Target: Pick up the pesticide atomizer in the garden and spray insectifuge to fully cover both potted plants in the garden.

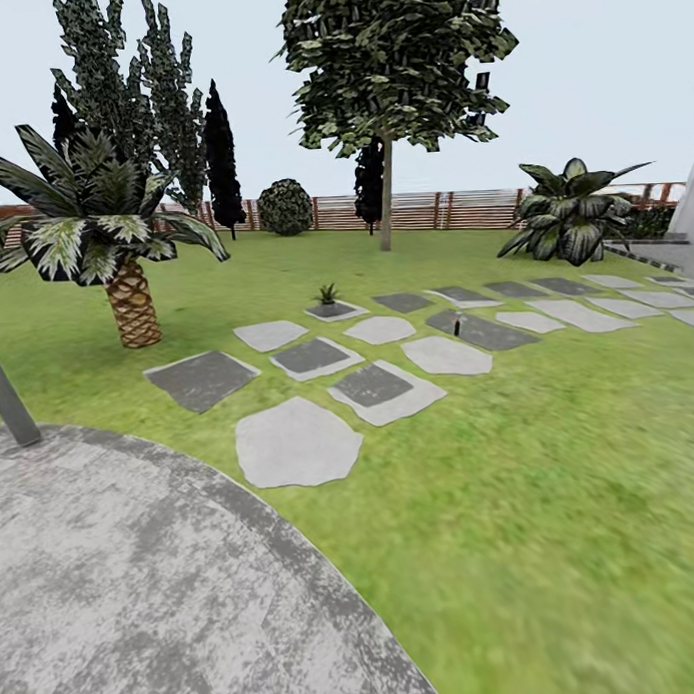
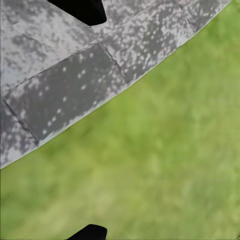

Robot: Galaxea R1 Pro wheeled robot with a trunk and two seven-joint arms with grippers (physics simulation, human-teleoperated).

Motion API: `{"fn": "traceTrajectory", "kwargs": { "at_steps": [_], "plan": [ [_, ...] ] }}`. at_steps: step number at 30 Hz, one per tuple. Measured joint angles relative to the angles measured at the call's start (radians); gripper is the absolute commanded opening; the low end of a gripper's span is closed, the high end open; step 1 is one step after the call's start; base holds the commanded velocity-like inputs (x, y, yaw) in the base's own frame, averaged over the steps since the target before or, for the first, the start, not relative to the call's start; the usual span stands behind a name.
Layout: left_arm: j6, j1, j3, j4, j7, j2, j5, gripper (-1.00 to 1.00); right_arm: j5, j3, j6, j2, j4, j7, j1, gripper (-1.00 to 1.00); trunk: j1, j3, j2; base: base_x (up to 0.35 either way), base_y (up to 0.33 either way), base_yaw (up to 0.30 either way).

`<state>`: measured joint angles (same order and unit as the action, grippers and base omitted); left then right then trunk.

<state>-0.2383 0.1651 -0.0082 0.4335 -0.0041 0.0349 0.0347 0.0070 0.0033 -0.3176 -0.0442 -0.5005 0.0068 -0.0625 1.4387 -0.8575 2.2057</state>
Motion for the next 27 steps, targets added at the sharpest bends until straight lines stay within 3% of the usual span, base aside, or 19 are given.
{"fn": "traceTrajectory", "kwargs": {
  "at_steps": [27],
  "plan": [
    [0.001,0.007,0.000,-0.002,0.000,-0.001,0.000,1.00,0.000,-0.001,-0.002,0.000,0.000,-0.003,0.000,1.00,0.000,0.000,0.000,0.288,0.204,0.000]
  ]
}}
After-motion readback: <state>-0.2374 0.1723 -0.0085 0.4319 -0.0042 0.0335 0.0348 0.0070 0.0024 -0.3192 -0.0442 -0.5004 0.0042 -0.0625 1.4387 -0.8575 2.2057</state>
